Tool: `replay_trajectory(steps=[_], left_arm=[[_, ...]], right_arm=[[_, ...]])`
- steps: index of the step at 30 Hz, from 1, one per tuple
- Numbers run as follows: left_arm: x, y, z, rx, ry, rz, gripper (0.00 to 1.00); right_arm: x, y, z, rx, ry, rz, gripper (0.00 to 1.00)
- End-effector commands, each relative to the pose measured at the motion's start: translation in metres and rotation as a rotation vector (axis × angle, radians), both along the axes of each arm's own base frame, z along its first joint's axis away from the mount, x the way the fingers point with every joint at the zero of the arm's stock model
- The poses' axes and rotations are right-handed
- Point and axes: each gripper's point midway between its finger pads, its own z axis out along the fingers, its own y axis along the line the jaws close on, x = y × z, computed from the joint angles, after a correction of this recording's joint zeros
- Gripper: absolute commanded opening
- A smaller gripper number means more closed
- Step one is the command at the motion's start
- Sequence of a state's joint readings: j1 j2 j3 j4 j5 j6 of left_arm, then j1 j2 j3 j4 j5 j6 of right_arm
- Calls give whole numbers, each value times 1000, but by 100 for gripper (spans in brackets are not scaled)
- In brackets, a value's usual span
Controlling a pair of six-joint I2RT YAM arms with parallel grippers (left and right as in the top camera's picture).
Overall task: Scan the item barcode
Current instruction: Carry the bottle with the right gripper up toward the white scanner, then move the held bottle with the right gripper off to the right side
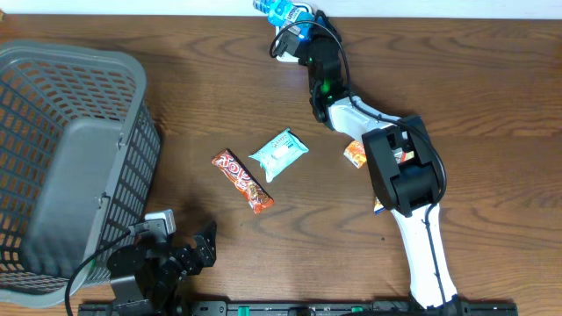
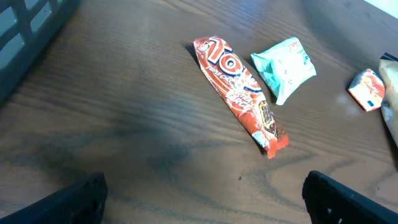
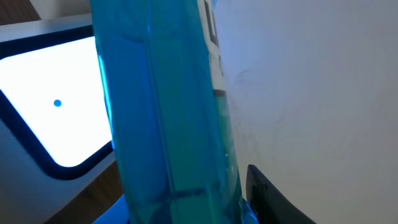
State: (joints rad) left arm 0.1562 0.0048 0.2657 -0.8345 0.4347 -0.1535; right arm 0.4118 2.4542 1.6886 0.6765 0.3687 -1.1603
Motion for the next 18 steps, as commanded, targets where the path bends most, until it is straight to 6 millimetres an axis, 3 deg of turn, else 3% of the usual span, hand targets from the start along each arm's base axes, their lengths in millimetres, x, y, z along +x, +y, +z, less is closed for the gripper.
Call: replay_trajectory(steps=[1, 5, 8, 11, 14, 15, 18], left_arm=[[0, 1, -1, 2, 5, 7, 98], [0, 1, -1, 2, 5, 7, 98], [0, 1, -1, 2, 5, 7, 98], [0, 1, -1, 2, 5, 7, 98], [0, 1, -1, 2, 5, 7, 98], [0, 1, -1, 2, 5, 7, 98], [0, 1, -1, 2, 5, 7, 98]], right_arm=[[8, -6, 31, 13, -71, -12, 1], [8, -20, 34, 63, -86, -93, 5], [10, -53, 35, 56, -89, -218, 8], [13, -96, 40, 53, -88, -341, 6], [14, -151, 30, 67, -10, -457, 4], [14, -161, 28, 72, 8, -478, 4], [6, -220, 1, 71, 128, -602, 2]])
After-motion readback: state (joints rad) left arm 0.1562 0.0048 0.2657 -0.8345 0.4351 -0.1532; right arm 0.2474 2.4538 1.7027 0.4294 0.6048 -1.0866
